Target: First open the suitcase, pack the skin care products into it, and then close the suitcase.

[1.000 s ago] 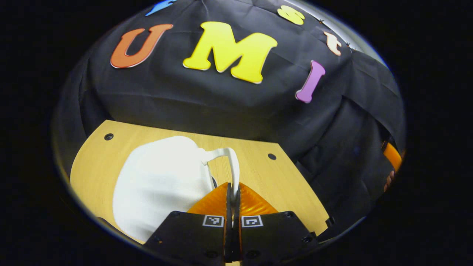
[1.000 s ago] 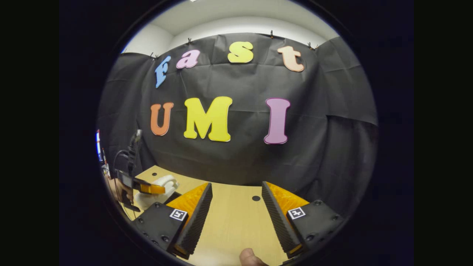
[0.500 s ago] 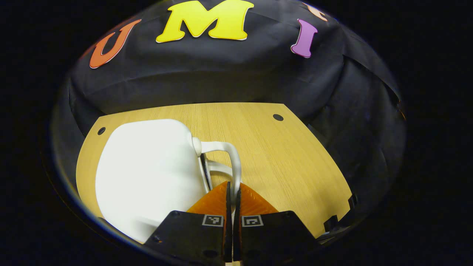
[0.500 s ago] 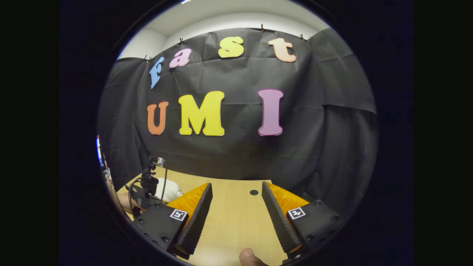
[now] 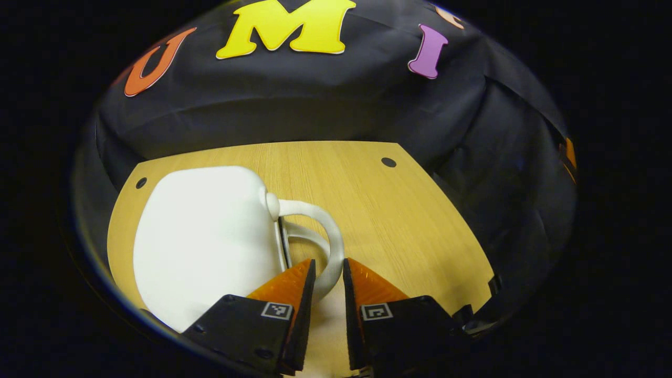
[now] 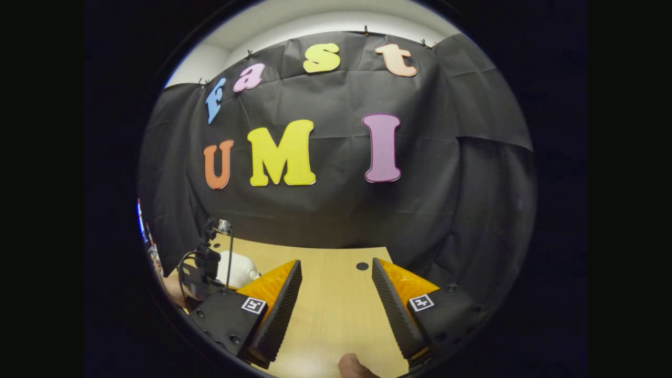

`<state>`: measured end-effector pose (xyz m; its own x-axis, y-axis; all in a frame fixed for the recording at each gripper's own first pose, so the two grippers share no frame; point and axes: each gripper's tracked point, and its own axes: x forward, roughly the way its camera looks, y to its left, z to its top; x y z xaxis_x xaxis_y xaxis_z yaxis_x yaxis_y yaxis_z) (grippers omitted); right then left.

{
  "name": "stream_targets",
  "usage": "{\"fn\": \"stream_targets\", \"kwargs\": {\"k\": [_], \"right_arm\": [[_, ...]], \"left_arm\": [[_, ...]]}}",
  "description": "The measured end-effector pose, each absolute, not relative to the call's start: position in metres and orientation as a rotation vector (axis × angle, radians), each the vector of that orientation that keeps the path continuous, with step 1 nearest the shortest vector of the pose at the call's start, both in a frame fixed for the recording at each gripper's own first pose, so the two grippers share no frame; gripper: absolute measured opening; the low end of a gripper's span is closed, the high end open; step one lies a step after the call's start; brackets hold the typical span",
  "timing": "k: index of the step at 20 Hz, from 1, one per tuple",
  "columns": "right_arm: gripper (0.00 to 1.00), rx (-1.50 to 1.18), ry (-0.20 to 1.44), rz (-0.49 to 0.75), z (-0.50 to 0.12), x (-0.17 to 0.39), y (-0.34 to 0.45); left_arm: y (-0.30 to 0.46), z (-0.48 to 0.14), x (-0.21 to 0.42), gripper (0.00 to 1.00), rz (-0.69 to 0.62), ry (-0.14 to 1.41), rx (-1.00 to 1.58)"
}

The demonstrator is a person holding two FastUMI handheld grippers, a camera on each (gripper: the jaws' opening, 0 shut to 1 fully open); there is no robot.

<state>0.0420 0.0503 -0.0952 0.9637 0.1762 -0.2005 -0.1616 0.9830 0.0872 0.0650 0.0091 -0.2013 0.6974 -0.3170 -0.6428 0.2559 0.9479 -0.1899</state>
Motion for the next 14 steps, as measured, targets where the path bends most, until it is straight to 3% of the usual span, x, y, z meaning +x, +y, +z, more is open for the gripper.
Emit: {"fn": "stream_targets", "kwargs": {"k": [1,2,3,4,5,9,14], "right_arm": [[0.8,0.067,0.206,0.175,-0.093,0.043,0.055],[0.8,0.062,0.2,0.179,-0.091,0.045,0.061],[0.8,0.053,0.194,0.182,-0.088,0.047,0.067],[0.8,0.046,0.19,0.183,-0.085,0.049,0.073],[0.8,0.045,0.187,0.189,-0.083,0.05,0.079],[0.8,0.024,0.157,0.205,-0.067,0.056,0.107],[0.8,-0.008,0.118,0.215,-0.05,0.061,0.146]], "left_arm": [[0.007,-0.188,0.065,0.35,-0.333,0.7,-0.109],[0.008,-0.174,0.062,0.52,-0.347,0.67,-0.109],[0.011,-0.163,0.064,0.48,-0.347,0.643,-0.083],[0.021,-0.152,0.067,0.86,-0.323,0.611,-0.045],[0.031,-0.135,0.066,1.0,-0.304,0.568,-0.012],[0.062,-0.06,0.061,1.0,-0.235,0.383,0.038],[0.133,0.039,0.045,1.0,-0.051,0.144,0.083]]}}
